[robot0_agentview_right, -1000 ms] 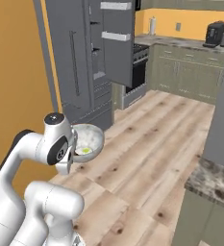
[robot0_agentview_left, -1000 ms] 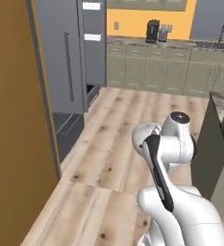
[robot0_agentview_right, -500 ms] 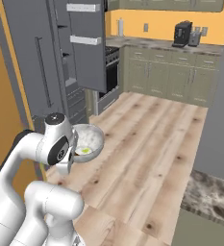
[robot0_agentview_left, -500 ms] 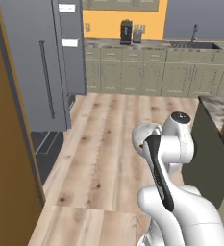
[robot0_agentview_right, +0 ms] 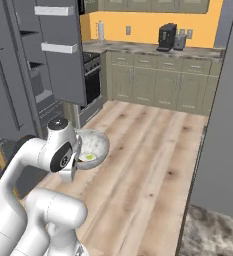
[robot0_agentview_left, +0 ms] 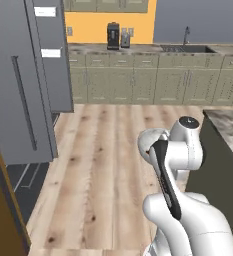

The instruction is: Pick the chicken drumstick and lemon wedge from their plates and place them in the bowl. Then put the bowl in the fridge.

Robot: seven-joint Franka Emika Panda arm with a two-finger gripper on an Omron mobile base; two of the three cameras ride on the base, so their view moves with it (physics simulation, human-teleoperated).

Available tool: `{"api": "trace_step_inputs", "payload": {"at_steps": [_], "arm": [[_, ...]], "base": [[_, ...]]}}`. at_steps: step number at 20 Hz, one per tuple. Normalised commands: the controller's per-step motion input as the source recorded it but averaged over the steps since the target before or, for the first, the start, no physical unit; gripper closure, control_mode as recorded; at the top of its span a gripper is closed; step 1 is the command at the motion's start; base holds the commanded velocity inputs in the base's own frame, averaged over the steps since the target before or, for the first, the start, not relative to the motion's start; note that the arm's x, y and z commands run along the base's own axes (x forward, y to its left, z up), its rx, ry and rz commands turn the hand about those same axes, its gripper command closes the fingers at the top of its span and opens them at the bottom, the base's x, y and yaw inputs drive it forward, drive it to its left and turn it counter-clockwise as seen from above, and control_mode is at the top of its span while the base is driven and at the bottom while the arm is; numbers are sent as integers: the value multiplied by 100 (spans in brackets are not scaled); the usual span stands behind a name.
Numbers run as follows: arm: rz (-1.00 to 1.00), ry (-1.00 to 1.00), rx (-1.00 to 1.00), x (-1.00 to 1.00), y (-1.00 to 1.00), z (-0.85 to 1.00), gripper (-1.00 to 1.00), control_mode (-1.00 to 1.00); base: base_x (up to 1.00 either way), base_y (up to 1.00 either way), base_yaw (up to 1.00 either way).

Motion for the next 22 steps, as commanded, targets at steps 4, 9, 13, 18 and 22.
{"api": "trace_step_inputs", "payload": {"at_steps": [4, 9, 13, 18, 22], "arm": [[0, 0, 0, 0, 0, 0, 100, 100], [0, 0, 0, 0, 0, 0, 100, 100], [0, 0, 0, 0, 0, 0, 100, 100], [0, 0, 0, 0, 0, 0, 100, 100], [0, 0, 0, 0, 0, 0, 100, 100]], "base": [[89, 8, -14], [92, 3, -6], [92, 0, 4], [82, 0, 30], [70, 0, 49]]}}
